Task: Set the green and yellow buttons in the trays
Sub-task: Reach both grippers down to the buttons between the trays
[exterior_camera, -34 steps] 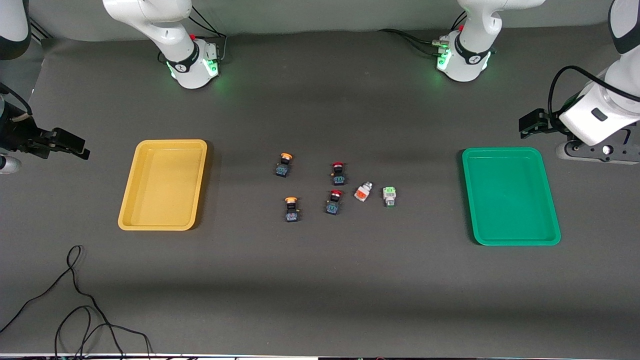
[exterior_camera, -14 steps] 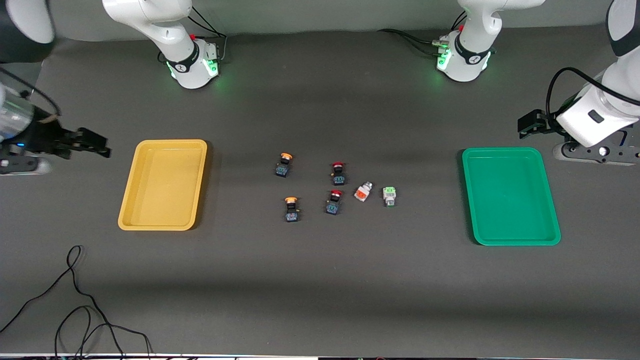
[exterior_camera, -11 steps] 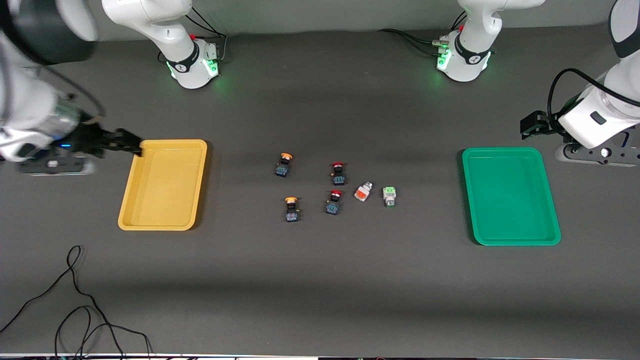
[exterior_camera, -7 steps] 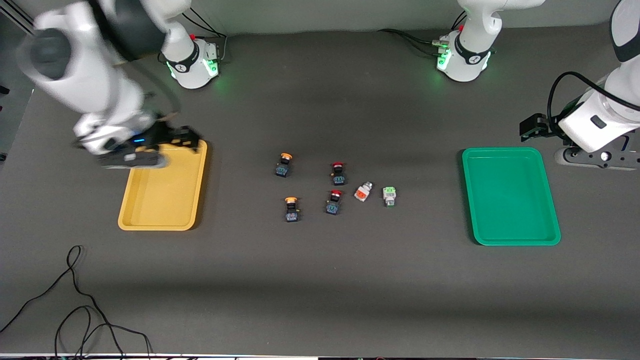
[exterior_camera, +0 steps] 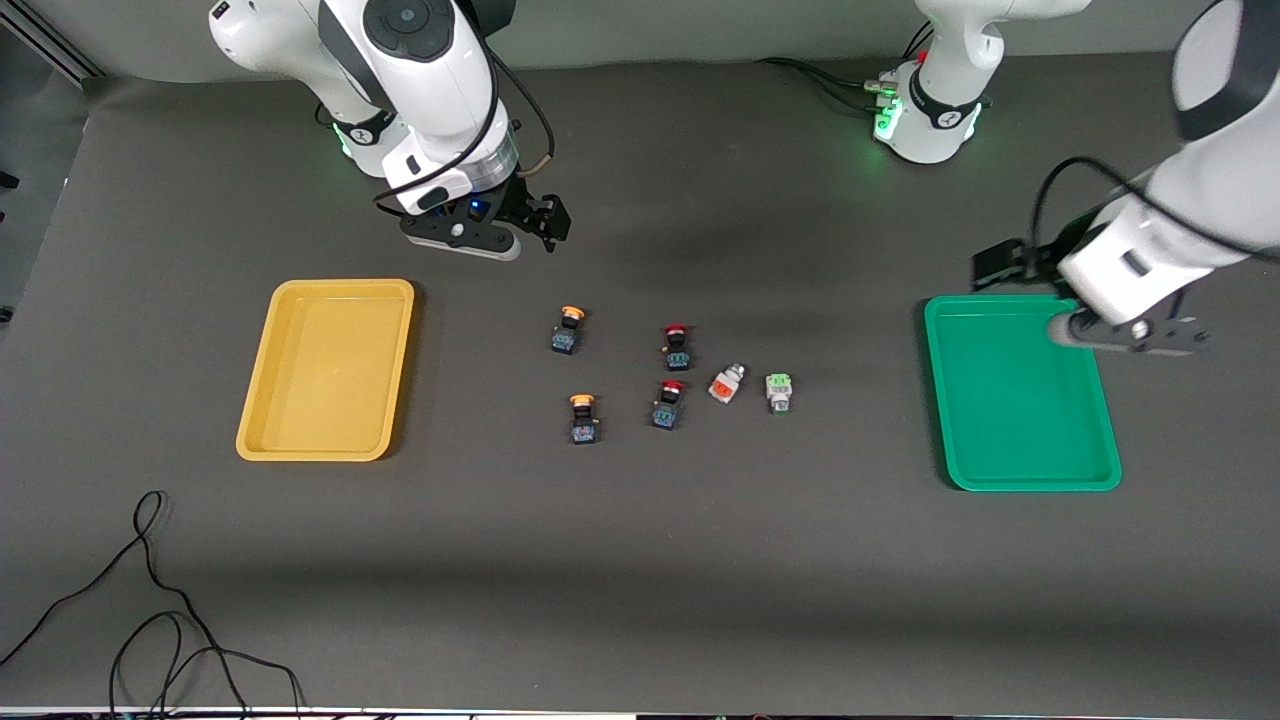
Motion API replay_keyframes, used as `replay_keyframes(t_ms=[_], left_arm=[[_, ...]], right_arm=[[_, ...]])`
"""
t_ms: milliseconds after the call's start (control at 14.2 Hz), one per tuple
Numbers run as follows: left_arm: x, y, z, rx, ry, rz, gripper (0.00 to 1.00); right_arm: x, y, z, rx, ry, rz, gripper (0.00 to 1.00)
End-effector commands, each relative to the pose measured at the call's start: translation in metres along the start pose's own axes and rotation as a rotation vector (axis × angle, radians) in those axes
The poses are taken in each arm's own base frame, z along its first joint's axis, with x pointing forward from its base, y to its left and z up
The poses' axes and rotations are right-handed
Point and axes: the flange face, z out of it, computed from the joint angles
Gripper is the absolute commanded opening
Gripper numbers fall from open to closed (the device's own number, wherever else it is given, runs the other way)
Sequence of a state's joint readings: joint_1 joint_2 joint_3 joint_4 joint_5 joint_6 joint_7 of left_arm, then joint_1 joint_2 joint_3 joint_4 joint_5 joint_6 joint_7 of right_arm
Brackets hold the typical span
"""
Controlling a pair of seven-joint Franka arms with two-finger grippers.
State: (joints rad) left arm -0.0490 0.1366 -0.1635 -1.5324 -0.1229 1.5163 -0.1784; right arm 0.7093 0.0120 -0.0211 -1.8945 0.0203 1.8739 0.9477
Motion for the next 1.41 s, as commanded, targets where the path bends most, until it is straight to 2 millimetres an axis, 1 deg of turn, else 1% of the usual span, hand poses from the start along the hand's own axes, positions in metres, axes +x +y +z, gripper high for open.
replay_keyframes(t_ms=[0,71,141,212,282,353,423,494,564,705,776,917,988,1129,1199,1340], left_arm=[[0.017,0.057,0.033,-0.015,-0.001,-0.050,1.00],[0.021,0.077,0.050,-0.004,-0.004,-0.055,1.00],[0.026,0.094,0.071,0.012,-0.006,-0.059,1.00],[0.030,0.110,0.090,0.028,-0.003,-0.068,1.00],[0.039,0.125,0.122,0.034,-0.028,-0.068,1.00],[0.051,0.128,0.151,0.031,-0.046,-0.072,1.00],[0.060,0.132,0.180,0.028,-0.056,-0.068,1.00],[0.066,0.131,0.207,0.023,-0.051,-0.071,1.00],[0.066,0.130,0.231,0.017,-0.037,-0.071,1.00],[0.055,0.132,0.274,0.017,-0.008,-0.059,1.00],[0.049,0.130,0.291,0.023,0.002,-0.053,1.00],[0.040,0.131,0.313,0.027,0.003,-0.045,1.00],[0.035,0.136,0.321,0.031,0.004,-0.035,1.00],[0.029,0.136,0.340,0.034,0.021,-0.020,1.00],[0.023,0.140,0.350,0.031,0.031,-0.009,1.00],[0.021,0.136,0.373,0.023,0.046,-0.011,1.00]], right_arm=[[0.004,0.011,0.031,0.030,0.025,0.035,1.00],[0.003,0.014,0.051,0.045,0.036,0.036,1.00],[0.003,0.016,0.073,0.063,0.050,0.037,1.00],[0.001,0.014,0.091,0.077,0.061,0.032,1.00],[0.001,0.009,0.123,0.076,0.063,0.028,1.00],[0.005,0.003,0.149,0.085,0.072,0.028,1.00],[0.008,0.000,0.177,0.078,0.074,0.024,1.00],[0.010,-0.002,0.196,0.069,0.086,0.011,1.00],[0.010,-0.002,0.214,0.060,0.092,-0.002,1.00],[0.011,-0.003,0.240,0.061,0.095,-0.004,1.00],[0.011,-0.003,0.254,0.061,0.095,0.001,1.00],[0.000,-0.012,0.281,0.069,0.101,-0.016,1.00],[-0.001,-0.012,0.295,0.070,0.103,-0.014,1.00],[0.000,-0.011,0.308,0.071,0.106,0.000,1.00],[0.000,-0.010,0.313,0.066,0.103,0.003,1.00],[-0.001,-0.009,0.316,0.062,0.101,0.003,1.00]])
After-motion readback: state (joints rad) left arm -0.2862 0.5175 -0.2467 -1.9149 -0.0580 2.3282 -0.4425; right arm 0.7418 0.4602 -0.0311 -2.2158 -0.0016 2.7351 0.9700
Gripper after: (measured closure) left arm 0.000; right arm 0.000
